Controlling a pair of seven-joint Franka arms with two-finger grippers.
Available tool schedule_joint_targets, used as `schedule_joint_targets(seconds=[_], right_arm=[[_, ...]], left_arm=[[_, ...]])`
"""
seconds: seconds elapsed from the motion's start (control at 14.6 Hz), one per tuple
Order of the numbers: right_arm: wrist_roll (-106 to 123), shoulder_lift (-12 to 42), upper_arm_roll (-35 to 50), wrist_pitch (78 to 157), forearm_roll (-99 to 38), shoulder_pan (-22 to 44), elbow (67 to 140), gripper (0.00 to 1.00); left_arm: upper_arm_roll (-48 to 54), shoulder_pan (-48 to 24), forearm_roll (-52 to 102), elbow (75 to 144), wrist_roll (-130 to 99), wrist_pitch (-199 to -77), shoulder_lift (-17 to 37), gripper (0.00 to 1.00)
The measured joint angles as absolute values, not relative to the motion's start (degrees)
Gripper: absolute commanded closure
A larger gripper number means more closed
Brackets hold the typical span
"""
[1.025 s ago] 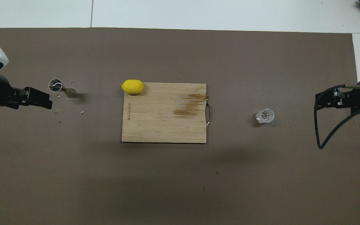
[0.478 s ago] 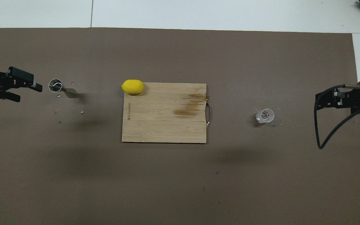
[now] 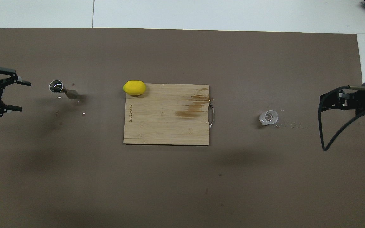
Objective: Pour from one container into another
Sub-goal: 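Open the left gripper and reach toward the small dark cup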
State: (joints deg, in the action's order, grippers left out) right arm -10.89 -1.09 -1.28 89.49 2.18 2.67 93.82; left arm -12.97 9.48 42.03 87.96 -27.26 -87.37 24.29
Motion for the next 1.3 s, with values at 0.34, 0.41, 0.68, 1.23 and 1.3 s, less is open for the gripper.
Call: schedule_joint_targets(seconds=[0.34,0.41,0.68,1.23,1.3], right_arm=[[-10.9,-1.1,-1.3,89.5,2.2,2.7,93.8,0.00],[-10.9,-1.1,-1.3,89.5,2.2,2.7,93.8,0.00],[-10.9,-1.1,-1.3,89.5,2.2,2.7,93.8,0.00],[-10.9,-1.1,-1.3,89.5,2.2,2.7,93.8,0.00],[-10.9,-1.1,-1.3,89.5,2.2,2.7,93.8,0.00]], left_arm=[[-13.2,9.5,51.9,93.0,-49.2,-90.6,24.8,0.00],[-13.3,9.5,54.1,94.5,-50.6,-91.3,24.8,0.00],[-13.3,9.5,63.2,99.5,-52.1,-93.4,24.7,0.00],[-13.3,11.6,72.5,102.0,-52.5,-94.3,26.7,0.00],[-13.1,11.6,73.4,102.0,-52.4,-94.5,27.0,0.00]])
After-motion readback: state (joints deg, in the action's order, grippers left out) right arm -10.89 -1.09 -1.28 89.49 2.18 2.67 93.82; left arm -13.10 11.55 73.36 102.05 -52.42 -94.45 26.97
